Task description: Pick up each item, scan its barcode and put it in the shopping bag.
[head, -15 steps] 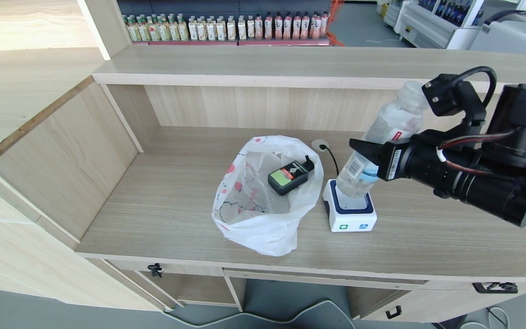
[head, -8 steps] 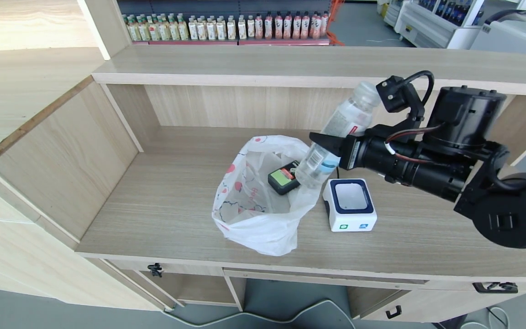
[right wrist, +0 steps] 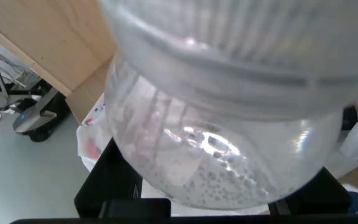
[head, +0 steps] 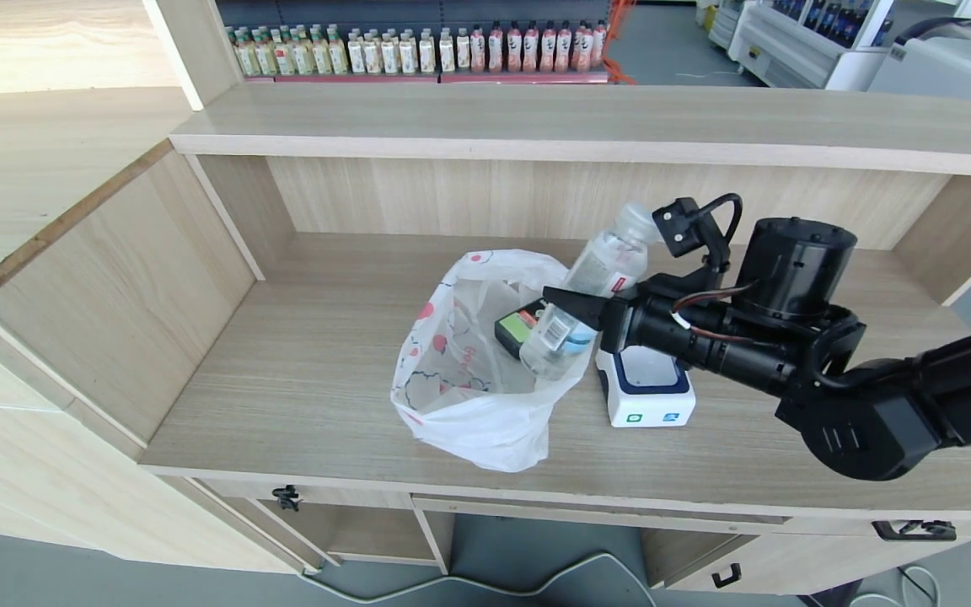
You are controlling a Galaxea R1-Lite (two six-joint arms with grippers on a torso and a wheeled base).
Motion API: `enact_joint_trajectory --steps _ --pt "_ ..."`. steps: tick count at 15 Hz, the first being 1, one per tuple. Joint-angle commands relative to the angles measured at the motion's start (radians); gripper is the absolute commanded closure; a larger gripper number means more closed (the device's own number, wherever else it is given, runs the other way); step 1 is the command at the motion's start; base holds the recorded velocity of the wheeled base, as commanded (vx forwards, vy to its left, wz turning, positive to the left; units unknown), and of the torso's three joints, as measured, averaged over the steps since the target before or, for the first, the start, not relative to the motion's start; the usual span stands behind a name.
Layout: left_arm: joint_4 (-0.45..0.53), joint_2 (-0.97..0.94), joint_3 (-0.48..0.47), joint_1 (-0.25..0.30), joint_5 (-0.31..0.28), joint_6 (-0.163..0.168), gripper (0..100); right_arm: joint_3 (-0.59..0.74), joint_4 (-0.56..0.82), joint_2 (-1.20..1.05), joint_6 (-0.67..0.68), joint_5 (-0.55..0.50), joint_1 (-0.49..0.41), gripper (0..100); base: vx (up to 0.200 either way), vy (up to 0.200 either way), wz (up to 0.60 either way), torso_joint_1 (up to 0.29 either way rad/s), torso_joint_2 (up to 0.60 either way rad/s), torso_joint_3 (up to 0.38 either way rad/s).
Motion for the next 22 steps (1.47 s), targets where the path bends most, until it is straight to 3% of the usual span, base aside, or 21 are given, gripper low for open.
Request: enact_joint_trajectory --steps 1,9,18,22 --pt "0.001 0.0 0.0 0.001 0.0 0.0 0 0.025 -0.029 0.057 -0.004 0.045 -0.011 100 0.0 0.0 0.0 0.0 0.0 0.0" --pt "-0.001 0.0 0.0 0.001 0.0 0.0 0 -0.046 -0.056 0.182 -0.017 0.108 -0.051 100 0.0 0.0 0.0 0.0 0.0 0.0" --pt "-0.001 0.0 0.0 0.001 0.0 0.0 0 -0.242 -0.042 0.294 0.027 0.239 -0.069 100 0.0 0.0 0.0 0.0 0.0 0.0" --pt "0.001 0.0 0.0 0.001 0.0 0.0 0 -0.265 0.051 0.321 -0.145 0.273 -0.069 100 0.0 0.0 0.0 0.0 0.0 0.0"
